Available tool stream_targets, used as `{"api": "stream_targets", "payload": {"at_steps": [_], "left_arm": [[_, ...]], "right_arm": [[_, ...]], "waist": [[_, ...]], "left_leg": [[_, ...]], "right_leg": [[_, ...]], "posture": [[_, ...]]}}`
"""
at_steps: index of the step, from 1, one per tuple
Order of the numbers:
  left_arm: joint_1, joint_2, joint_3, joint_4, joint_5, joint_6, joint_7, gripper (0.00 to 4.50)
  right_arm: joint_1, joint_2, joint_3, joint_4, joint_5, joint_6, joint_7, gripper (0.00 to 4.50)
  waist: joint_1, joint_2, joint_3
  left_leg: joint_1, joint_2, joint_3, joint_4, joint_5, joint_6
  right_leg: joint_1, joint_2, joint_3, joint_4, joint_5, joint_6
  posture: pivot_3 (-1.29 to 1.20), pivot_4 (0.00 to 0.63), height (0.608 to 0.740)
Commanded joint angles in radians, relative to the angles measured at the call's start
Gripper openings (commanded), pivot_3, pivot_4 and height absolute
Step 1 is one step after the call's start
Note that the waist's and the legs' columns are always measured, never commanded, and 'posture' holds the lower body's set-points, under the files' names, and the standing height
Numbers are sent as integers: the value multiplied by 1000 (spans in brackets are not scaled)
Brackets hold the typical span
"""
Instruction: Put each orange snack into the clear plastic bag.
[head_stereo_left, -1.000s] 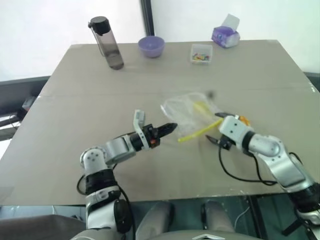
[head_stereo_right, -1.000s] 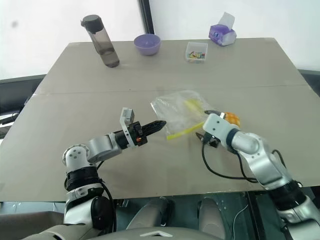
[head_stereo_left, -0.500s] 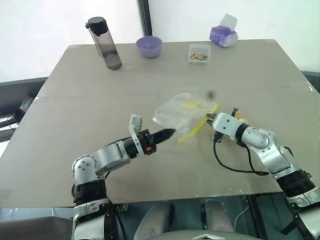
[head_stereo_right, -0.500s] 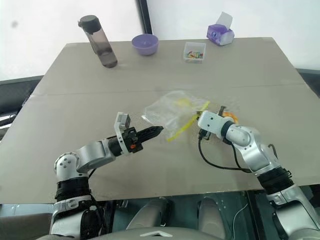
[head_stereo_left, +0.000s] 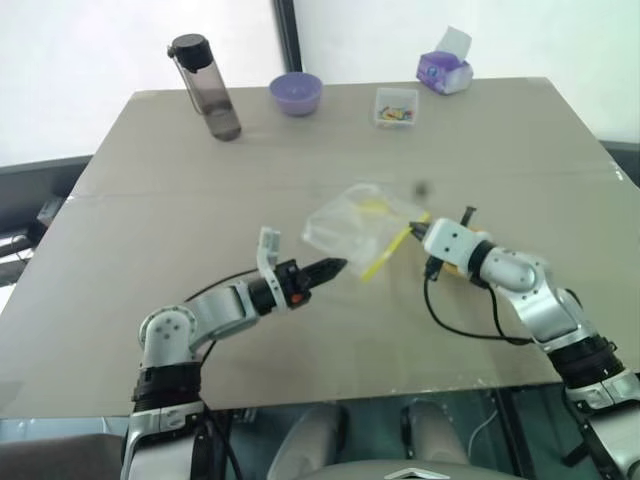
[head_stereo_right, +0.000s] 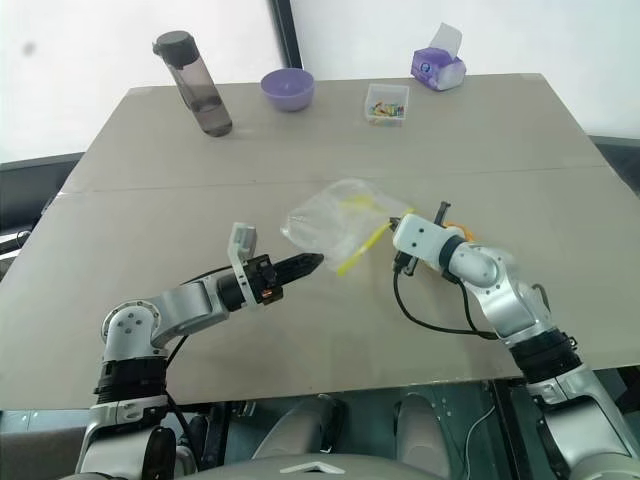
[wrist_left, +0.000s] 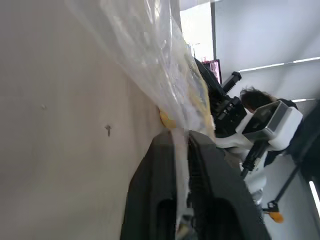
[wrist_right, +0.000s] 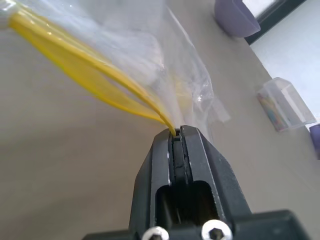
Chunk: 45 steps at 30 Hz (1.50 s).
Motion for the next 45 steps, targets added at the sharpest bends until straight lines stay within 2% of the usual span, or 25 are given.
{"api": "stream_targets", "payload": {"at_steps": [1, 3, 4, 7, 10, 12, 15, 18, 22, 26, 34, 45], "left_arm": [[-23, 97, -48, -63, 187, -76, -145, 2180], [-64, 180, -76, -53, 312, -144, -251, 3264], [-87, 212, -78, -40, 354, -173, -301, 3264], [-238, 291, -15, -36, 359, -216, -432, 3264], [-355, 334, -78, -102, 514, -338, -509, 3264], [-380, 332, -110, -111, 590, -391, -527, 3264], [-455, 254, -270, -234, 797, -523, -474, 3264], [-428, 249, -448, -313, 1043, -666, -492, 3264], [-377, 183, -510, -339, 1160, -724, -440, 3264], [-333, 235, -621, -267, 1463, -870, -391, 3264], [-305, 182, -585, -205, 1604, -969, -337, 3264], [-312, 150, -590, -178, 1776, -900, -305, 3264]], "right_arm": [[-39, 2, -47, -64, -33, 169, 14, 0], [-71, -8, -41, -66, -50, 170, 16, 0], [-88, -13, -39, -65, -57, 165, 18, 0], [-182, 13, -55, -29, -77, 200, -20, 0], [-274, 32, -37, 18, -129, 208, -63, 0], [-299, 32, -14, 29, -190, 213, -95, 0], [-372, 137, -21, 49, -208, 398, -116, 0], [-399, 170, 6, 70, -245, 488, -86, 0], [-393, 192, 13, 74, -241, 496, -104, 0], [-384, 228, -5, 70, -211, 519, -117, 0], [-378, 240, 13, 76, -215, 509, -119, 0], [-363, 262, 37, 50, -227, 526, -116, 0]], "waist": [[0, 0, 0], [0, 0, 0], [0, 0, 0], [-2, 0, 1], [-6, 0, 1], [-6, 1, 0], [-7, 0, 1], [-14, -1, 2], [-28, -1, 2], [-38, 0, 1], [-30, 0, 2], [-33, 0, 1]], "left_leg": [[0, 0, 0, 0, 0, 0], [-1, 0, 0, -1, 0, 0], [-1, 0, 0, -2, 0, 0], [-7, 0, 0, -1, 1, -2], [-15, 0, -1, 1, 2, -2], [-15, 0, -1, -1, 2, -3], [-14, 0, -1, -2, 2, -2], [-16, -1, -1, -1, 2, -2], [-16, -1, -2, -1, 2, -2], [-14, 1, 0, -1, 2, -2], [-15, 0, -1, -1, 2, -3], [-15, 0, -1, -1, 2, -3]], "right_leg": [[0, 0, 0, 0, 0, 0], [-2, 0, 0, 0, 0, 0], [-3, 0, 1, 0, 0, 0], [-9, 0, 1, 1, 0, -1], [-16, 0, -1, 2, 1, -1], [-15, 0, -1, 0, 1, -1], [-16, -1, -3, -2, 1, -1], [-17, -2, -3, 0, 1, -1], [-18, -1, -3, 1, 1, -1], [-18, 0, -1, 3, 1, -1], [-19, 0, -2, 3, 1, -1], [-19, 0, -2, 4, 1, -1]], "posture": [[0, 150, 740], [0, 150, 740], [0, 150, 740], [0, 150, 740], [0, 150, 740], [0, 150, 740], [0, 150, 740], [0, 150, 740], [0, 150, 740], [0, 150, 740], [0, 150, 740], [0, 150, 740]]}}
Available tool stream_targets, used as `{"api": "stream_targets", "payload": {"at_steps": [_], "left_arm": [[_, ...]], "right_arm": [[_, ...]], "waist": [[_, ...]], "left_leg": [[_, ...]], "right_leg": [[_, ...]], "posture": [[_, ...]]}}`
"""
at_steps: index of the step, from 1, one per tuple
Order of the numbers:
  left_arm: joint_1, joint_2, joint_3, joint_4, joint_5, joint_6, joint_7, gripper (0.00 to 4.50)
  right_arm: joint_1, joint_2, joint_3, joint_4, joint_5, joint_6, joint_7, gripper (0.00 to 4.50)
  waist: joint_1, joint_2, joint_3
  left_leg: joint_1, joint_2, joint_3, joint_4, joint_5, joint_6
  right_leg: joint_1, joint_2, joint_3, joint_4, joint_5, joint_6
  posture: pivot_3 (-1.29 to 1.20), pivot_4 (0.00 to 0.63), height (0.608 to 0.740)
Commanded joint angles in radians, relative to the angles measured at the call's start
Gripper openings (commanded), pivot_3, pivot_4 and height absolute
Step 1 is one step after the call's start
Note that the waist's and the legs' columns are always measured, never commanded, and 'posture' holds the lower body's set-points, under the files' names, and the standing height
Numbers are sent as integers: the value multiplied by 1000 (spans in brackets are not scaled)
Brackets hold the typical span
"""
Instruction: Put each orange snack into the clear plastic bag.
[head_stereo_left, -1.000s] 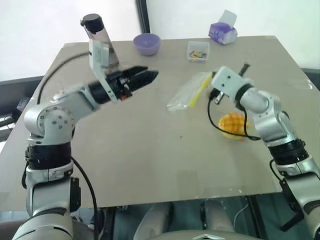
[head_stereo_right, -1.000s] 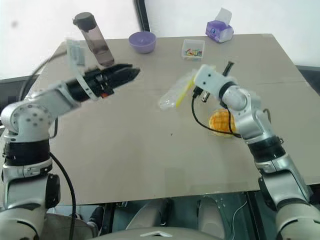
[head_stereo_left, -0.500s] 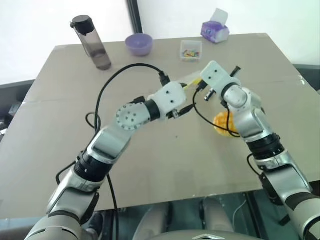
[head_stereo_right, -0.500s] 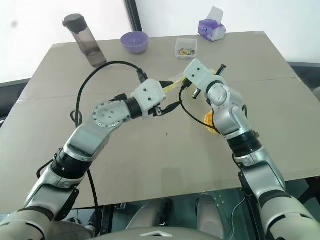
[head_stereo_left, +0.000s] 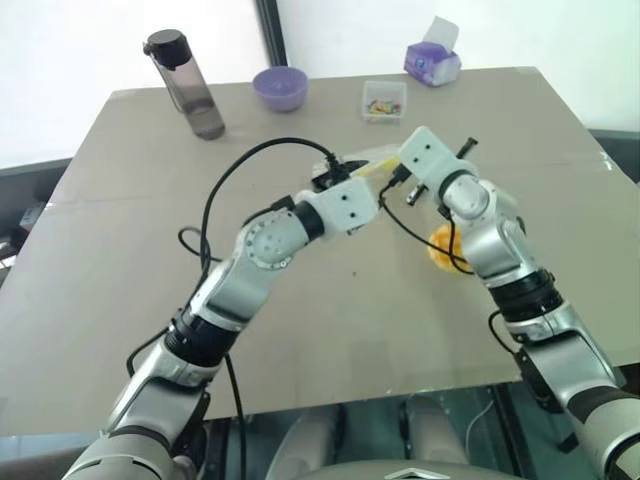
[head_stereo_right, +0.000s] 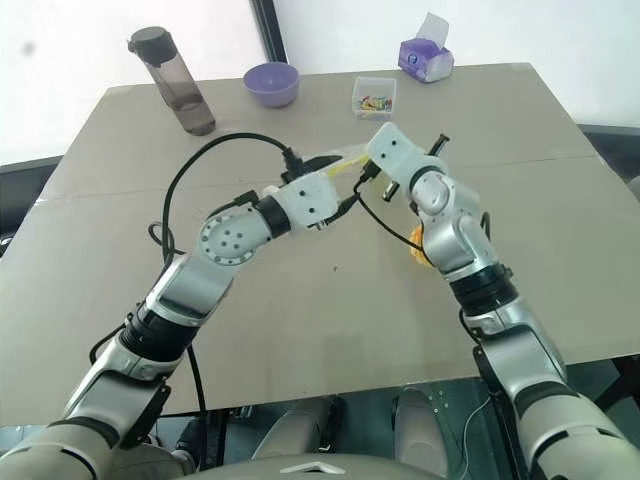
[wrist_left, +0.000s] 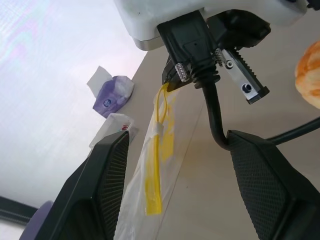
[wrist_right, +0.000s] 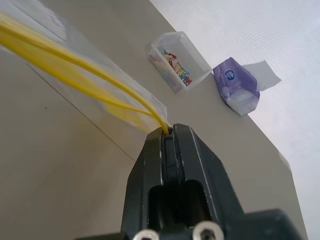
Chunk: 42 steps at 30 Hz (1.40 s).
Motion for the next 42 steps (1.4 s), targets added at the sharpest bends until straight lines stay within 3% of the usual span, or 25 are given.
{"api": "stream_targets", "payload": {"at_steps": [1, 8, 14, 23, 28, 32, 39, 42], "left_arm": [[-2, 2, 40, 26, 77, 61, 31, 3264], [15, -5, 68, -38, 69, 141, -21, 3264], [56, -89, 190, -142, -141, 205, -83, 3264], [82, -82, 304, -242, -353, 267, -187, 3264], [82, -34, 301, -235, -337, 185, -206, 3264], [96, 20, 281, -195, -217, 92, -151, 3264], [78, -3, 253, -120, -130, 20, -84, 3264], [88, -60, 283, -124, -202, 26, -78, 3264]], "right_arm": [[1, 9, -1, -64, 0, -7, -3, 0], [4, 11, 0, -48, -8, -14, -16, 0], [10, -3, -5, -34, -15, -19, -31, 0], [15, -9, -3, -20, -12, -27, -47, 0], [16, -11, -3, -18, -12, -28, -50, 0], [16, -13, -3, -17, -14, -30, -47, 0], [11, -12, -1, -13, -15, -32, -50, 0], [12, -13, 0, -13, -16, -32, -50, 0]], "waist": [[1, 0, 0], [0, 0, 0], [0, 0, 0], [1, 0, 0], [1, 0, 0], [1, 0, 0], [3, 0, 0], [3, 0, 0]], "left_leg": [[0, 0, 0, 0, 0, 0], [0, 0, 0, 1, 0, 0], [0, 0, 0, 2, 0, 0], [0, 0, 0, 6, 0, 0], [0, 0, 0, 10, 0, 0], [0, 0, 1, 11, 0, 0], [0, 0, 1, 11, 0, 0], [0, 0, 1, 11, 0, 0]], "right_leg": [[0, 0, 0, 0, 0, 0], [0, 0, 0, 1, 0, 0], [0, 0, 0, 2, 0, 0], [0, 0, 0, 6, 0, 0], [0, 0, 1, 9, 0, 0], [0, 1, 1, 11, 0, 0], [0, 0, 1, 12, 0, 0], [0, 0, 1, 12, 0, 0]], "posture": [[0, 150, 740], [0, 150, 740], [0, 150, 740], [0, 150, 740], [0, 150, 740], [0, 150, 740], [0, 150, 740], [0, 150, 740]]}}
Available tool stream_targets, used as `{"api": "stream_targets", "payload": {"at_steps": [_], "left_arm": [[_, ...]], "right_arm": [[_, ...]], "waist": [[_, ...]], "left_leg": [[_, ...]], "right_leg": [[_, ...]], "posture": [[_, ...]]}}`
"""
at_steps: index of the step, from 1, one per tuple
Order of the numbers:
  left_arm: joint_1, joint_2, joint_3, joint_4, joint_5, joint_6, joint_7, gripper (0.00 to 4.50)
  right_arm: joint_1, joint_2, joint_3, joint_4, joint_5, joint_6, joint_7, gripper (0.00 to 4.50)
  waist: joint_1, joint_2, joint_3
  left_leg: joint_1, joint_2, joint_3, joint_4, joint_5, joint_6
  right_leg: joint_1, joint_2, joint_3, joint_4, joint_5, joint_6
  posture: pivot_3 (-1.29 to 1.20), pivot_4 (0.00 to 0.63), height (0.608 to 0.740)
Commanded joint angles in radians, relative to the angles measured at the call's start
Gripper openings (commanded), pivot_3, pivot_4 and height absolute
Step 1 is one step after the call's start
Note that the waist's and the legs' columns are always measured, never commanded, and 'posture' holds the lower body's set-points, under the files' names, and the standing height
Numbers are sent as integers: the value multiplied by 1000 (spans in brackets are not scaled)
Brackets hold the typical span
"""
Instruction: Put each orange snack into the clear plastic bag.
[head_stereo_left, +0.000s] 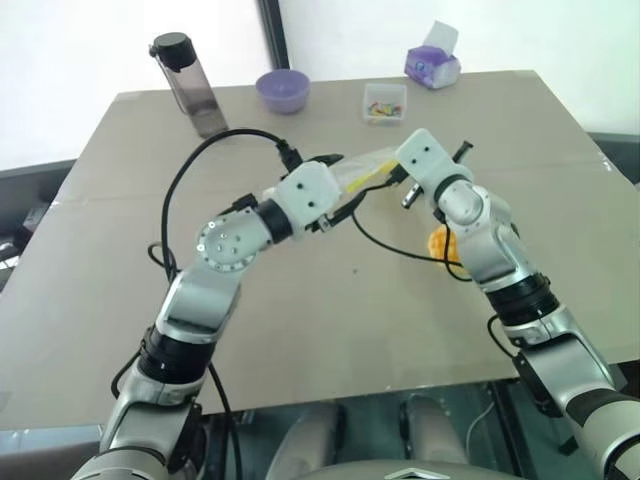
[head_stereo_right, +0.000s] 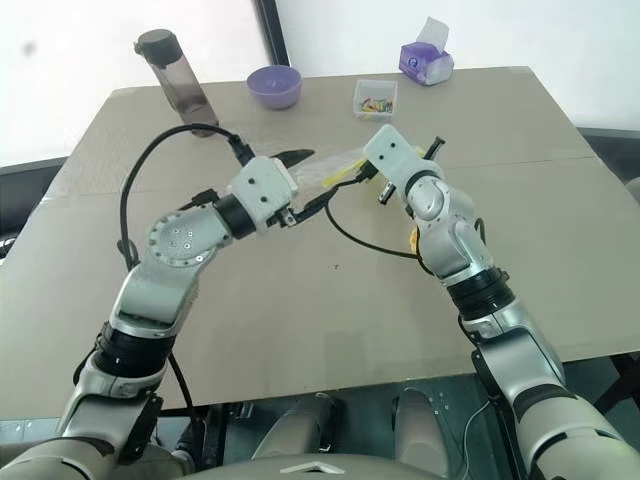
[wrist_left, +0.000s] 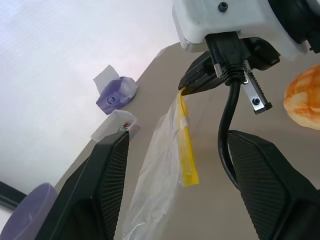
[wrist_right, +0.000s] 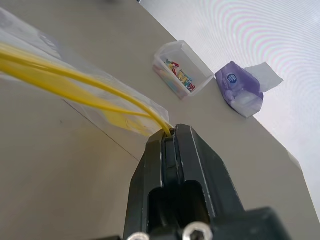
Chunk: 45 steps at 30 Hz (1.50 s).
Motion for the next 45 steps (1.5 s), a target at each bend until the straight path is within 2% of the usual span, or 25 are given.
{"api": "stream_targets", "payload": {"at_steps": [1, 6, 12, 18, 25, 35, 45], "left_arm": [[-7, -63, 81, -23, -90, 5, 30, 3264], [40, -66, 128, -64, -241, -4, -69, 3264], [38, 0, 81, 8, -103, -58, -38, 3264], [-36, -17, 17, 120, 40, -91, 37, 3264], [-78, -38, -26, 171, 98, -113, 44, 3264], [-118, -46, -101, 185, 182, -53, 8, 3264], [-147, -74, -119, 237, 258, -47, 37, 3264]], "right_arm": [[-3, -11, -6, -18, -10, -5, -5, 0], [-2, -11, -4, -19, -9, -4, -6, 0], [-4, -6, 0, -14, -7, -8, -7, 0], [-4, -7, 1, -17, -8, -11, -6, 0], [3, -2, 7, -30, -10, -6, -4, 0], [6, 8, 17, -33, -12, -10, -6, 0], [6, 18, 18, -37, -13, -7, -7, 0]], "waist": [[0, 0, 0], [-3, 0, 0], [-1, 0, 0], [1, 0, 0], [-2, 0, 0], [-2, 0, 0], [-1, 0, 0]], "left_leg": [[0, 0, 0, 0, 0, 0], [0, 0, 0, 0, 0, 0], [0, 0, 0, 1, 0, 0], [0, 0, 0, 1, 0, 0], [0, 0, 0, 1, 0, 0], [0, 0, 0, 1, 0, 0], [0, 0, 0, 1, 0, 0]], "right_leg": [[0, 0, 0, 0, 0, 0], [0, 0, 0, 0, 0, 0], [0, 0, 0, 1, 0, 0], [0, 0, 0, 1, 0, 0], [0, 0, 0, 1, 0, 0], [0, 0, 0, 1, 0, 0], [0, 0, 0, 1, 0, 0]], "posture": [[0, 150, 740], [0, 150, 740], [0, 150, 740], [0, 150, 740], [0, 150, 740], [0, 150, 740], [0, 150, 740]]}}
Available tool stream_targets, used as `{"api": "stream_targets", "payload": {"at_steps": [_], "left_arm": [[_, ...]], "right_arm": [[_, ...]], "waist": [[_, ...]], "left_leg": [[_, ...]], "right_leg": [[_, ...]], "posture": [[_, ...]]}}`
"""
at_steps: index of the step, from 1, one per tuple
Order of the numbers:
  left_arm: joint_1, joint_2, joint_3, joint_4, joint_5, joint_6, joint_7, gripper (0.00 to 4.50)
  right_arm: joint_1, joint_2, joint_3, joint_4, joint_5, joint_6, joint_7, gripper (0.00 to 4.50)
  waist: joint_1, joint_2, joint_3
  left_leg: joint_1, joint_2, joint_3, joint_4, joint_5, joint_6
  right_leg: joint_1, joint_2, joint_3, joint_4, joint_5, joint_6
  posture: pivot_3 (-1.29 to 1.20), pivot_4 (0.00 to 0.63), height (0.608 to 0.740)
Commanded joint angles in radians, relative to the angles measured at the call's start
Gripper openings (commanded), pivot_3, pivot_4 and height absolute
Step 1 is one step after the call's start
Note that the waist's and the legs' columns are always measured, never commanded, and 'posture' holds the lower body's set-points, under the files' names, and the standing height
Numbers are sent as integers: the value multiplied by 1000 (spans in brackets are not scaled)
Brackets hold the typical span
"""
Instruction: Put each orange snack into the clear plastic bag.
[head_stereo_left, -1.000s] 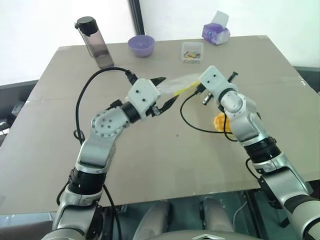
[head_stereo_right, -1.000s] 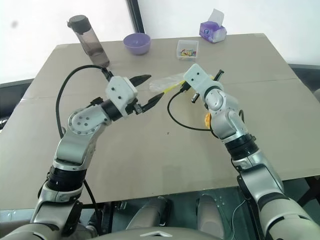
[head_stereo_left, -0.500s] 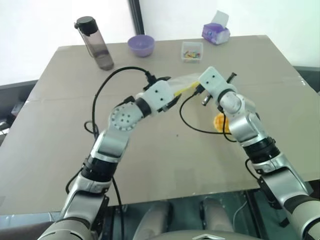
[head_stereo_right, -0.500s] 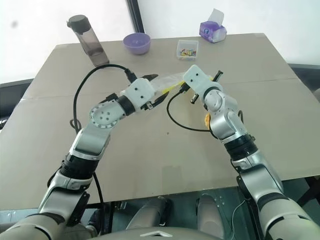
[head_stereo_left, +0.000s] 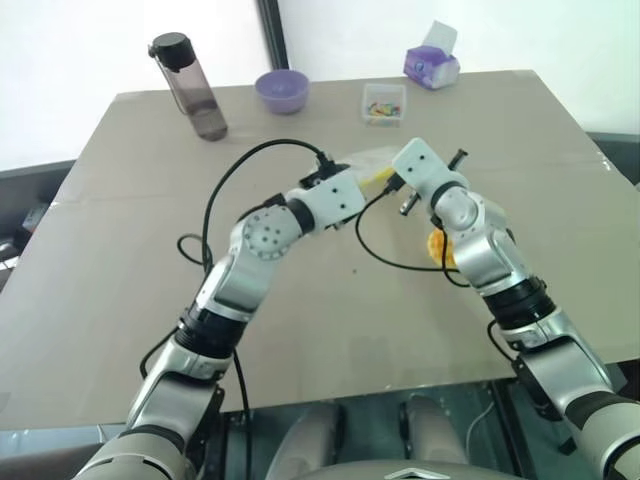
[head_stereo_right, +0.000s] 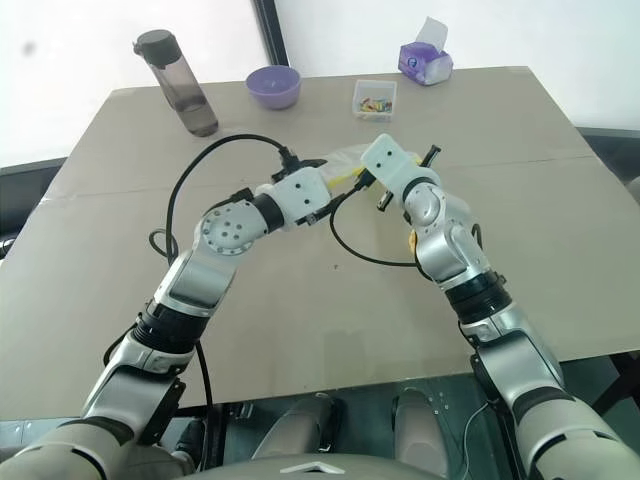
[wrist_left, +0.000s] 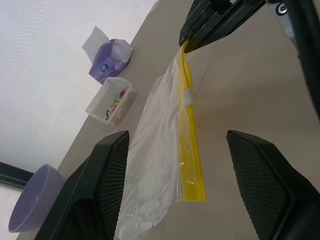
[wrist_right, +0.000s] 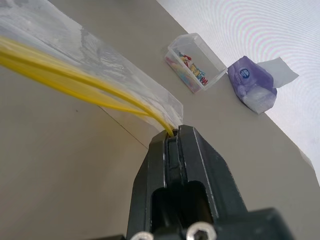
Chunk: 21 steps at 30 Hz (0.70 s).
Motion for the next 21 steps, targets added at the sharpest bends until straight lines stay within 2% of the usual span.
{"api": "stream_targets", "payload": {"at_steps": [1, 4, 6, 7, 8, 10, 12, 13, 19, 21], "left_arm": [[-37, -20, 3, 0, 16, -17, 21, 3264], [-48, -32, 4, 16, 22, -17, 29, 3264], [-51, -37, 1, 22, 26, -20, 30, 2732], [-51, -37, -1, 24, 30, -23, 30, 2604], [-51, -37, -2, 25, 33, -24, 30, 2321], [-48, -37, -1, 25, 35, -25, 29, 1508], [-43, -33, -1, 26, 40, -27, 28, 455], [-42, -32, 0, 27, 41, -27, 28, 168], [-38, -35, -4, 30, 55, -26, 30, 63], [-34, -36, -4, 30, 58, -24, 33, 0]], "right_arm": [[-9, 5, -1, -44, -12, -6, -8, 0], [-8, 8, -1, -47, -13, -5, -9, 0], [-7, 10, -1, -48, -13, -5, -9, 0], [-7, 10, -1, -48, -13, -5, -9, 0], [-6, 11, -2, -48, -14, -5, -9, 0], [-6, 10, -2, -49, -14, -5, -8, 0], [-5, 9, -3, -49, -15, -5, -8, 0], [-5, 9, -3, -50, -15, -6, -8, 0], [9, 16, -16, -68, 26, -7, 28, 0], [12, 14, -23, -78, 24, 3, 22, 559]], "waist": [[1, 0, 0], [1, 0, 0], [-1, 0, 0], [-1, 0, 0], [0, 0, 0], [0, 0, 0], [0, 0, 0], [0, 0, 0], [0, 0, 0], [0, 0, 0]], "left_leg": [[0, 0, 0, 0, 0, 0], [0, 0, 0, 0, 0, 0], [0, 0, 0, 0, 0, 0], [0, 0, 0, 0, 0, 0], [0, 0, 0, 0, 0, 0], [0, 0, 0, 0, 0, 0], [0, 0, 0, 0, 0, 0], [0, 0, 0, 0, 0, 0], [0, 0, 0, 0, 0, 0], [0, 0, 0, 0, 0, 0]], "right_leg": [[0, 0, 0, 0, 0, 0], [0, 0, 0, 0, 0, 0], [0, 0, 0, 0, 0, 0], [0, 0, 0, 0, 0, 0], [0, 0, 0, 0, 0, 0], [0, 0, 0, 0, 0, 0], [0, 0, 0, 0, 0, 0], [0, 0, 0, 0, 0, 0], [0, 0, 0, 0, 0, 0], [0, 0, 0, 0, 0, 0]], "posture": [[0, 150, 740], [0, 150, 740], [0, 150, 740], [0, 150, 740], [0, 150, 740], [0, 150, 740], [0, 150, 740], [0, 150, 740], [0, 150, 740], [0, 150, 740]]}}
